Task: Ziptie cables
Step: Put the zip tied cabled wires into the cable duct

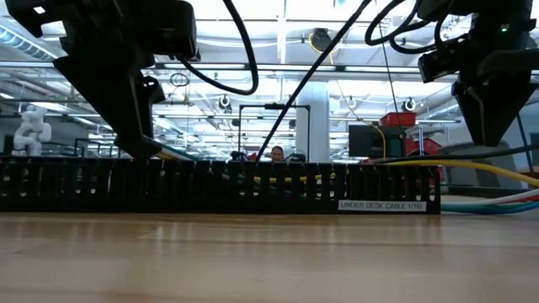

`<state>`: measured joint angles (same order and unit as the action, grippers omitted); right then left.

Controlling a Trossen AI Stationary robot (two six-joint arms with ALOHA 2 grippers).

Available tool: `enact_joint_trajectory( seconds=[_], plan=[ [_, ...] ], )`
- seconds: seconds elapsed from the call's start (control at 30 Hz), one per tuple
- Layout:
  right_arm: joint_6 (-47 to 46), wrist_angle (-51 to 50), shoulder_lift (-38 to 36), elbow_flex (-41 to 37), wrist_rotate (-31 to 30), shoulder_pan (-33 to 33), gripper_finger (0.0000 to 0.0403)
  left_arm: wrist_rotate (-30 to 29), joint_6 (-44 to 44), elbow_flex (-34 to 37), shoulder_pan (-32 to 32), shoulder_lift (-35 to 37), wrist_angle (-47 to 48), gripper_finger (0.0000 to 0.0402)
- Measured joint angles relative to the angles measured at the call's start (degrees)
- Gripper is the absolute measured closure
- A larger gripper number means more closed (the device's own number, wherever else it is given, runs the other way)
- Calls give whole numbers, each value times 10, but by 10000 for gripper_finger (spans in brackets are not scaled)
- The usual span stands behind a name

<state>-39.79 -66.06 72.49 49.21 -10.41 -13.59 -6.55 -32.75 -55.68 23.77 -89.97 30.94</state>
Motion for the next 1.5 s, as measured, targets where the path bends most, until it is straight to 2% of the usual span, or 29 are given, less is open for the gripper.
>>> enact_joint_trajectory(
  seconds=[0.17,0.37,0.67,1.03,1.17,1.3,1.4,1.5],
  plan=[
    [-2,0,0,0,0,0,188,0,0,0,0,-12,2,280],
    [-2,-2,0,0,0,0,188,-19,-22,0,-1,-12,16,370],
    [-6,-2,0,0,-2,0,188,-23,-44,-36,3,1,77,370],
    [-27,13,0,0,13,0,188,-27,-58,-35,0,1,185,370],
    [-11,116,-1,0,48,-9,188,-27,-59,-28,0,0,180,370],
    [-24,259,4,0,28,-22,188,-25,-59,-28,0,-2,179,370],
    [-44,295,33,0,2,-17,188,-24,-60,-28,0,-2,178,370],
    [-40,326,69,0,7,-11,188,-21,-60,-28,0,-2,176,370]
  ],
)
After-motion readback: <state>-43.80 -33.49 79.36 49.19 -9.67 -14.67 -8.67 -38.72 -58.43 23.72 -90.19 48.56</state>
